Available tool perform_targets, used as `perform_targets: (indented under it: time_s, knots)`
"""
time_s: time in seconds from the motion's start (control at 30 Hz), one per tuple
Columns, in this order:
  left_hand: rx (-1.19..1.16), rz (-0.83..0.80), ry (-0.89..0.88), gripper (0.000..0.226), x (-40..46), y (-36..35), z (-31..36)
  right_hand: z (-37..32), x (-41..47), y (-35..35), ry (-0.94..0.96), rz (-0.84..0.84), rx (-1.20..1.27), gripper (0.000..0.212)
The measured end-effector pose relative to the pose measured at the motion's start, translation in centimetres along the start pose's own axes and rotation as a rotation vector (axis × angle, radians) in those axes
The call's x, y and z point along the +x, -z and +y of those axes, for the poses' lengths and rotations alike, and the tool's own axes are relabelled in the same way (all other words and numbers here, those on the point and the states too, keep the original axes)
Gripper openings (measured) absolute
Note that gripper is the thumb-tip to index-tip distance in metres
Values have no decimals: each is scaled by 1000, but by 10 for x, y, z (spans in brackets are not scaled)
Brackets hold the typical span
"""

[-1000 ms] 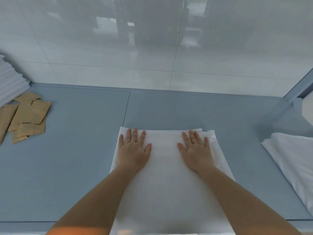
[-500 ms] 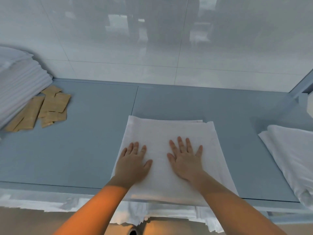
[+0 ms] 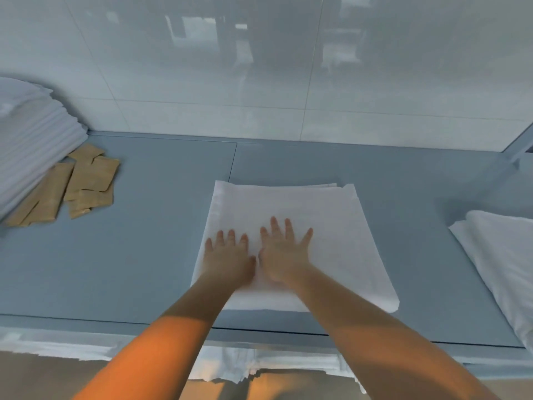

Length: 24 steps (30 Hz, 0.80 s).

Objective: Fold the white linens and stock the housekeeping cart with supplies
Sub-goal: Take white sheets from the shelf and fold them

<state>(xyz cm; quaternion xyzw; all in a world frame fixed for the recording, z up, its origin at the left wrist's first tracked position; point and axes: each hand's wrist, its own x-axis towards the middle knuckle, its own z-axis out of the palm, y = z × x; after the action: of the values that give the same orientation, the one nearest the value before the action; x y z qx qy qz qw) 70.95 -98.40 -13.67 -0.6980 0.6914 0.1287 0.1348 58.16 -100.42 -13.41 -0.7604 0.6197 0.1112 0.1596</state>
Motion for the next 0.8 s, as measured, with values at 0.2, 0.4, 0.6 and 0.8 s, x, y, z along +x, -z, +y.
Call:
perform_targets:
  time_s: [0.2,0.4,0.6,0.8]
  knots:
    - [-39,236,-33,55,-39,-37,-3,-20,-41,-43,72,193,49,56]
    - [-84,334,28,67,-47,-40,-1,0,-47,-47,91,273,59,57]
    - [-100,294,117,75,-47,-40,-1,75,-61,-47,-139,314,-25,64]
    - [-152,303,126,76,-49,-36,0,93,-63,-47,-275,321,4,63]
